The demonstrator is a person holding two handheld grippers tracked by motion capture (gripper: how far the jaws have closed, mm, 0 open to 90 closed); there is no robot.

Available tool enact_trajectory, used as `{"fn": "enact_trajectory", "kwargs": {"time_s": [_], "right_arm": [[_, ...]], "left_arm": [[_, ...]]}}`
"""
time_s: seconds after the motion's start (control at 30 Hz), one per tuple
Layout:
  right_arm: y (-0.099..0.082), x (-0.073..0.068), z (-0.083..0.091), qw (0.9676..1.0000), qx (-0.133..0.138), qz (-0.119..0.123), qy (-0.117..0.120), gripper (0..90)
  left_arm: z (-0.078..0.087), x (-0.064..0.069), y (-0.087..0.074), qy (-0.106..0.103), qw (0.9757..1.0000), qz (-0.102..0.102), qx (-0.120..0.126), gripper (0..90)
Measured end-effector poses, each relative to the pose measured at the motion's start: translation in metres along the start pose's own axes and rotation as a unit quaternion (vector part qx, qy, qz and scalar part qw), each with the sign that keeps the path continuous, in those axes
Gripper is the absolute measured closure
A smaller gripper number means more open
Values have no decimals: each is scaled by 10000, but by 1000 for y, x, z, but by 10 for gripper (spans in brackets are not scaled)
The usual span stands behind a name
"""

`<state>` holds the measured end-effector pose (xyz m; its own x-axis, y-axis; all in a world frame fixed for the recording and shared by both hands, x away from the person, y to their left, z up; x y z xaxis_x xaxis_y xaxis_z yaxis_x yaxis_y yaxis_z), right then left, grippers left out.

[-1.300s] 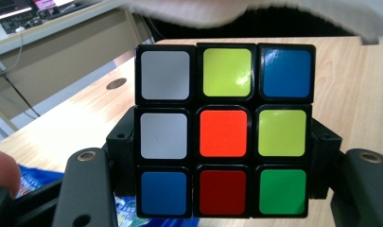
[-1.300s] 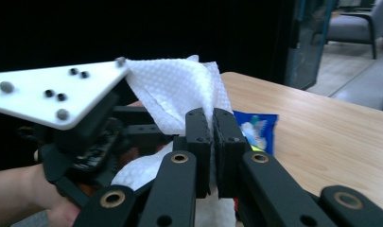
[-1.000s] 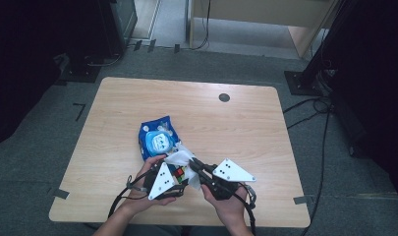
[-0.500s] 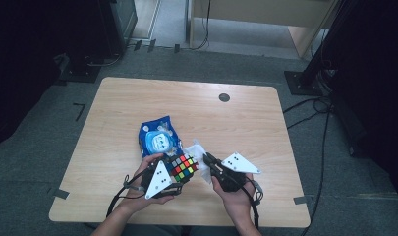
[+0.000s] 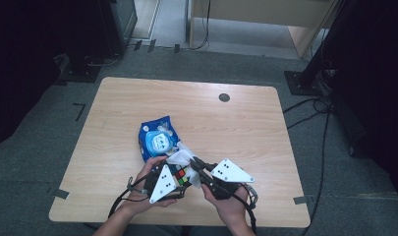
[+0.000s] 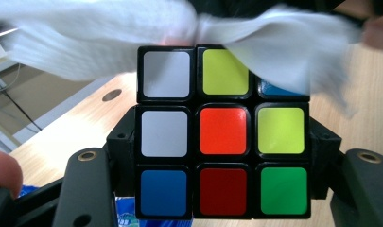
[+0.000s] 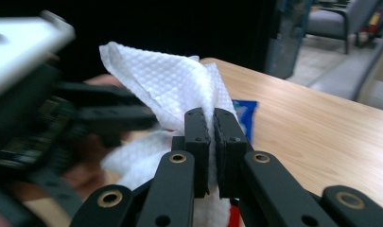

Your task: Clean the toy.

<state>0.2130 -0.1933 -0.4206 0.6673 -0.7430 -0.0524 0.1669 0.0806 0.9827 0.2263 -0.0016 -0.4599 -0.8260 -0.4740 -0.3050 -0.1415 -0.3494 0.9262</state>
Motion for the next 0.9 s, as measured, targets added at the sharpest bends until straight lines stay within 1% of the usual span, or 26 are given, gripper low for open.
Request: {"fn": "enact_trajectory", "kwargs": {"time_s": [0.03,0.1,0.17,0.2,0.23,0.3,0.33,0.4,0.47,0.5,0.57,0.6,0.7,0.77,0.8,0.83,0.9], "right_arm": [[-2,4,0,10000,-36,-58,-36,867],[-6,13,-2,9996,-190,-95,-212,866],[-11,21,-3,9987,-346,-212,-322,866],[-12,24,-3,9983,-367,-275,-359,866],[-12,25,-1,9983,-306,-348,-354,865],[-7,22,3,9988,-99,-423,-215,861],[-3,17,6,9992,36,-388,-99,859],[3,6,8,9995,190,-235,125,858],[5,-4,6,9997,183,-37,178,856],[4,-6,4,9998,124,15,179,855],[1,-5,4,9998,155,-55,104,855],[-1,-1,3,9998,142,-103,29,857],[-8,11,1,9993,-110,-289,-210,859],[-12,18,1,9985,-182,-401,-315,860],[-12,19,2,9983,-165,-437,-335,859],[-10,18,3,9984,-93,-459,-322,859],[-3,11,7,9991,102,-357,-223,858]], "left_arm": [[0,0,1,4,10000,2,15,341],[1,-2,1,15,9999,77,62,341],[2,-5,0,37,9999,100,72,341],[2,-6,0,55,9998,146,78,341],[2,-7,-1,55,9998,171,95,341],[2,-8,-2,84,9998,172,69,341],[2,-8,-2,82,9998,184,58,341],[1,-8,-2,96,9997,207,47,341],[2,-8,-1,114,9997,220,85,340],[3,-8,0,140,9996,223,87,340],[5,-11,1,182,9993,300,139,341],[6,-13,1,212,9989,381,182,340],[10,-20,1,261,9979,536,243,341],[11,-23,0,285,9972,617,300,340],[11,-24,0,298,9972,620,286,341],[10,-24,-1,294,9974,603,253,341],[8,-23,-3,288,9977,585,195,341]]}}
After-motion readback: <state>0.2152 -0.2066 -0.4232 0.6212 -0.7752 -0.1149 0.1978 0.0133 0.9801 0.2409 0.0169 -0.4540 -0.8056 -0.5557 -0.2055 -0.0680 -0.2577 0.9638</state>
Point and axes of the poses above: each handheld gripper's, and its own axes: z roughly backward along the jaws, y roughly out of its top, x roughly to its right, the point moved 1 cm from there along -z, roughly forward along the jaws, and after that the axes turned 5 degrees about x, right-handed, at the moved point
